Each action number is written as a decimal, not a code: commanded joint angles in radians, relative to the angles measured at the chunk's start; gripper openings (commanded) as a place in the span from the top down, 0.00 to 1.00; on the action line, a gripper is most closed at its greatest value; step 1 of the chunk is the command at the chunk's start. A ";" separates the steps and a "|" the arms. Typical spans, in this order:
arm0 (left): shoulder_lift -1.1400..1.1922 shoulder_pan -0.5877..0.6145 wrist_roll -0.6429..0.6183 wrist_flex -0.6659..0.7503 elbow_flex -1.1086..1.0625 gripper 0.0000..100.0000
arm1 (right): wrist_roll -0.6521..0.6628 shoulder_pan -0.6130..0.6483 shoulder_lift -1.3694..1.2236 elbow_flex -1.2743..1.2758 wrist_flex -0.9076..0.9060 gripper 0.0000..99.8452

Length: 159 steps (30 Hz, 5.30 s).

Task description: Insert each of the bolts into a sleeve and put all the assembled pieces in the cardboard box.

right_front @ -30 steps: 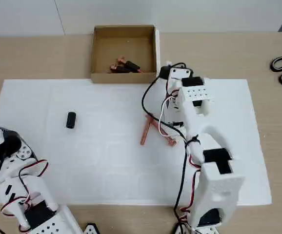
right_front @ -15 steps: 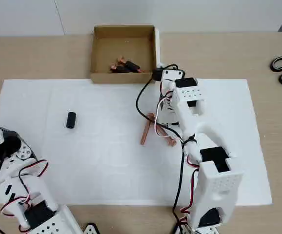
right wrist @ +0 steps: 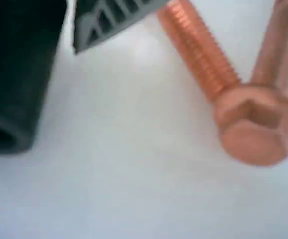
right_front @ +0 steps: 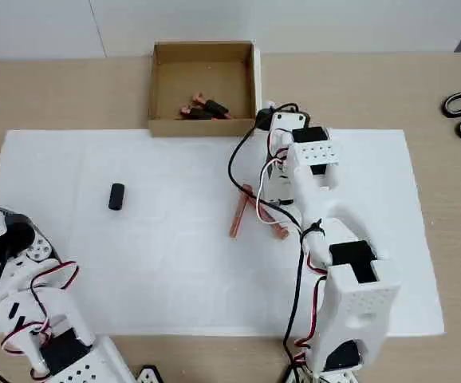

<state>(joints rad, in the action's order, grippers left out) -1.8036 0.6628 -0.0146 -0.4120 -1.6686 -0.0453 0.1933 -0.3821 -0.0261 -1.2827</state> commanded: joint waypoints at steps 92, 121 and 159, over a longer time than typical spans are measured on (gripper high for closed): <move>-0.015 -0.002 0.002 -0.005 0.012 0.99 | 0.009 0.061 0.048 -0.304 -0.166 0.88; -0.015 -0.002 0.002 -0.002 0.012 0.99 | 0.123 -0.140 -0.015 -0.301 -0.173 0.79; -0.015 -0.002 0.002 -0.002 0.012 0.99 | 0.120 -0.068 -0.191 -0.298 -0.058 0.79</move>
<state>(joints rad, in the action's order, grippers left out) -1.8036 0.6628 -0.0146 -0.4120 -1.6686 0.0744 0.1227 -0.5616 -0.2915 -1.3303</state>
